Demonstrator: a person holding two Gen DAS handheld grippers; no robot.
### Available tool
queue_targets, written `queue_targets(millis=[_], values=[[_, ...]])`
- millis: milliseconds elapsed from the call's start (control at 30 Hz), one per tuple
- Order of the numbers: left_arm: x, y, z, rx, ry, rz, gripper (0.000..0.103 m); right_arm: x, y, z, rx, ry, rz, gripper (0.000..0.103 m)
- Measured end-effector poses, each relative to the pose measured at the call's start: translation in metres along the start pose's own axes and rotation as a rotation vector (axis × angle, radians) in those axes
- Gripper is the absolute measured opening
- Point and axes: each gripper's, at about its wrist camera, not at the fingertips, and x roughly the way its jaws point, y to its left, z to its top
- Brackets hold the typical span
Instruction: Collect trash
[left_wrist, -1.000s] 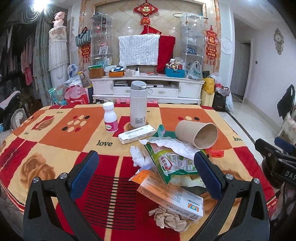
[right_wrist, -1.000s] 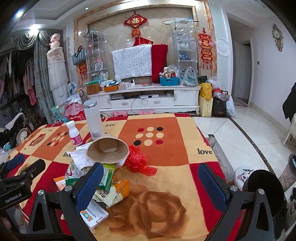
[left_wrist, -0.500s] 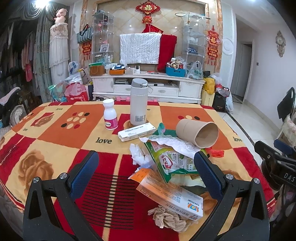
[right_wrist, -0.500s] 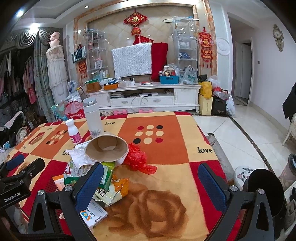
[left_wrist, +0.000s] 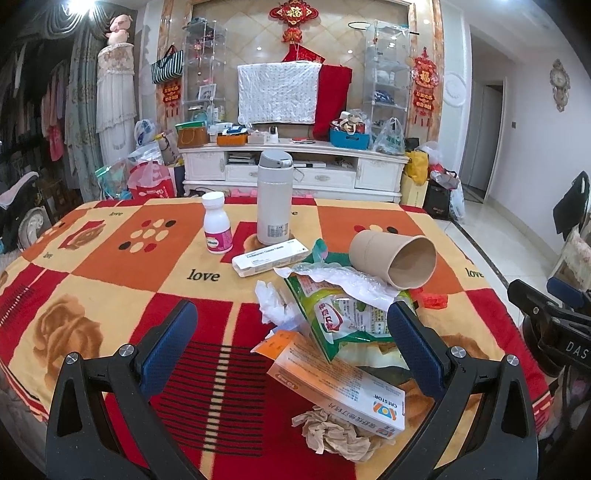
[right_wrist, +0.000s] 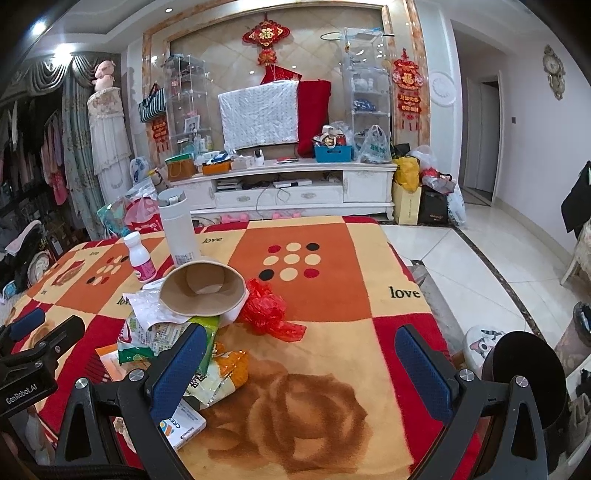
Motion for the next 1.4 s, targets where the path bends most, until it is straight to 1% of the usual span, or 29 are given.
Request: queue_targets(millis=[933,1400], values=[[0.009,0.001,-0.005,-0.009,0.027,-0.008,0.102,0.016,-0.003,-0.008,-0.009,0.069,-0.005,0.101],[0.011,0.001,-0.007,-0.008,0.028,-0.005,0.102,0.019,-0.004,-0.009,-0.008,0.078,-0.009,0.101]])
